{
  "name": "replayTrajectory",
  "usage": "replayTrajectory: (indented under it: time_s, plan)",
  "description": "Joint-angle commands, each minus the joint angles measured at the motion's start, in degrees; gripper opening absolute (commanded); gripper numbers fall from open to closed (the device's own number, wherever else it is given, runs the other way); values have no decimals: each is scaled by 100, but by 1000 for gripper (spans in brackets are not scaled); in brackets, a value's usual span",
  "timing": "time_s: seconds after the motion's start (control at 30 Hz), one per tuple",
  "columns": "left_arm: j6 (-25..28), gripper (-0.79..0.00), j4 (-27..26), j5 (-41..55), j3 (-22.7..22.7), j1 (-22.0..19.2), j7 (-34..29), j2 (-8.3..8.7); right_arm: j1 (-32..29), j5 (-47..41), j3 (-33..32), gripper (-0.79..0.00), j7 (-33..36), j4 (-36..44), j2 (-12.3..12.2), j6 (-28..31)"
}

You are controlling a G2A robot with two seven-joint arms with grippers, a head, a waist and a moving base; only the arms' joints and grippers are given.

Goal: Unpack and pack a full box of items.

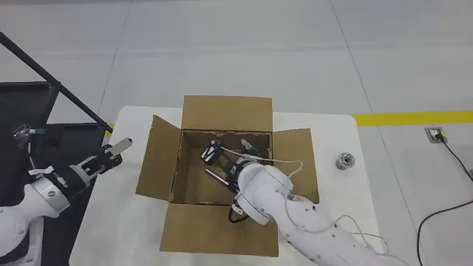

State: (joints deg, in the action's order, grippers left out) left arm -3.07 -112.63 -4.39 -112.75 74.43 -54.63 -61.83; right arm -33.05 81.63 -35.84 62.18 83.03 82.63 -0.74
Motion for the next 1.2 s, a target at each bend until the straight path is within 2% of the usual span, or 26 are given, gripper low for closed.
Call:
replayTrajectory:
  time_s: [0.0, 0.2, 0.5, 0.53, 0.57, 0.63, 0.67, 0.7, 0.83, 0.97, 1.03, 1.1, 1.17]
  plan:
    - [149, 0, -91, 338, -134, 215, 218, -16, 197, -223, 96, 0, 190, -456, 123, 83]
    - [507, 0, -201, 927, -348, 654, 618, -45, 643, -767, 288, 0, 349, -1737, 473, 145]
    - [614, 0, -159, 965, -345, 788, 778, -26, 988, -1334, 483, 0, 568, -2744, 844, 563]
    - [614, 0, -159, 965, -345, 788, 778, -26, 1005, -1349, 497, -34, 551, -2833, 877, 553]
    - [614, 0, -159, 965, -345, 788, 778, -26, 1020, -1379, 507, -163, 538, -2919, 910, 549]
    - [614, 0, -159, 965, -345, 788, 778, -26, 1053, -1473, 493, -185, 509, -3099, 977, 461]
    - [614, 0, -159, 965, -345, 788, 778, -26, 1066, -1509, 499, -345, 495, -3180, 1011, 448]
    - [614, 0, -159, 965, -345, 788, 778, -26, 1082, -1538, 508, -409, 491, -3263, 1043, 456]
    - [614, 0, -159, 965, -345, 788, 778, -26, 1139, -1689, 499, -514, 461, -3554, 1159, 456]
    - [614, 0, -159, 965, -345, 788, 778, -26, 1212, -1740, 497, -505, 424, -3813, 1255, 470]
    - [614, 0, -159, 965, -345, 788, 778, -26, 1250, -1794, 464, -579, 369, -3906, 1292, 488]
    - [614, 0, -159, 965, -345, 788, 778, -26, 1293, -1807, 431, -785, 322, -3954, 1317, 511]
    - [614, 0, -159, 965, -345, 788, 778, -26, 1330, -1819, 375, -785, 283, -3912, 1325, 533]
